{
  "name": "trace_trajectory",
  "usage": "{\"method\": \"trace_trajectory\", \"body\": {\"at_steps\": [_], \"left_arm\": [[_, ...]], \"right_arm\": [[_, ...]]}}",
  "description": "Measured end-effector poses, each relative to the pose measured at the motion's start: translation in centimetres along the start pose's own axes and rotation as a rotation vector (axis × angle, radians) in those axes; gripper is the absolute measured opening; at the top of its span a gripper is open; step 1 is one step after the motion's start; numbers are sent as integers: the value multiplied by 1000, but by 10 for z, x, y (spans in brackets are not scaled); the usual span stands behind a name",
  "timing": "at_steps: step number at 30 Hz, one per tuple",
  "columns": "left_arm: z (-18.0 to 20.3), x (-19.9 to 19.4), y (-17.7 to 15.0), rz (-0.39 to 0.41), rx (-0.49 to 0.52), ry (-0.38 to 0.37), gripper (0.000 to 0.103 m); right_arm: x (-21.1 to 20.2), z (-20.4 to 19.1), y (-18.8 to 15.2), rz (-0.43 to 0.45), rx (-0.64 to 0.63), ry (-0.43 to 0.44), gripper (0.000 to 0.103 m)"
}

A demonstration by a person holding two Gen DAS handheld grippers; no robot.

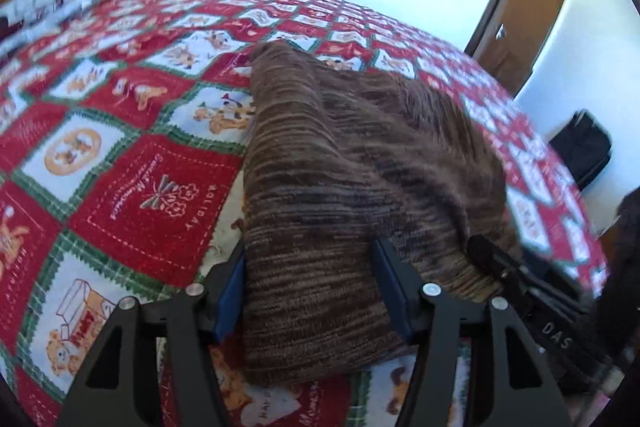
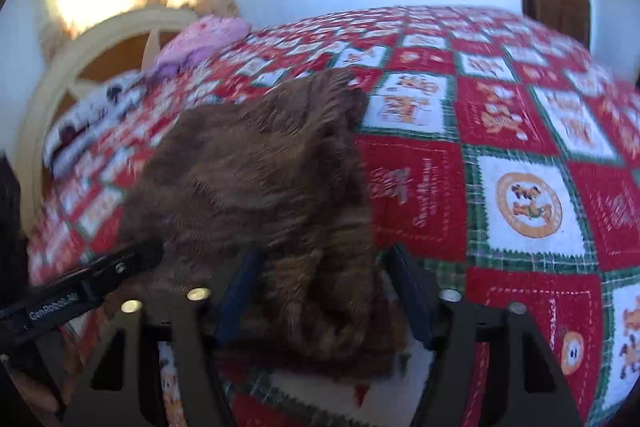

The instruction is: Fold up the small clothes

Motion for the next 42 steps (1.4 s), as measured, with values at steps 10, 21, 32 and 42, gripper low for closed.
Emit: {"method": "trace_trajectory", "body": {"at_steps": [10, 21, 32, 42], "left_arm": [[-6, -23, 9, -32, -48, -46, 17], [5, -24, -13, 24, 119, 121, 25], [16, -46, -30, 37, 180, 172, 63], [34, -98, -38, 162, 236, 214, 96]], "right_arm": [[-24, 0, 4, -52, 139, 121, 17], [-31, -1, -18, -48, 69, 22, 24], [-88, -3, -37, 29, 91, -80, 52], [-139, -11, -43, 175, 54, -239, 65]]}}
Point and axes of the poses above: each gripper's, at about its wrist camera, not at the fingertips, and x roughly the way its jaws point, z to its right, y to its top, the point moved 2 cm from there along x, roughly the way its jaws point, and after that the axes turned 7 degrees about z, right-handed, at the moved point
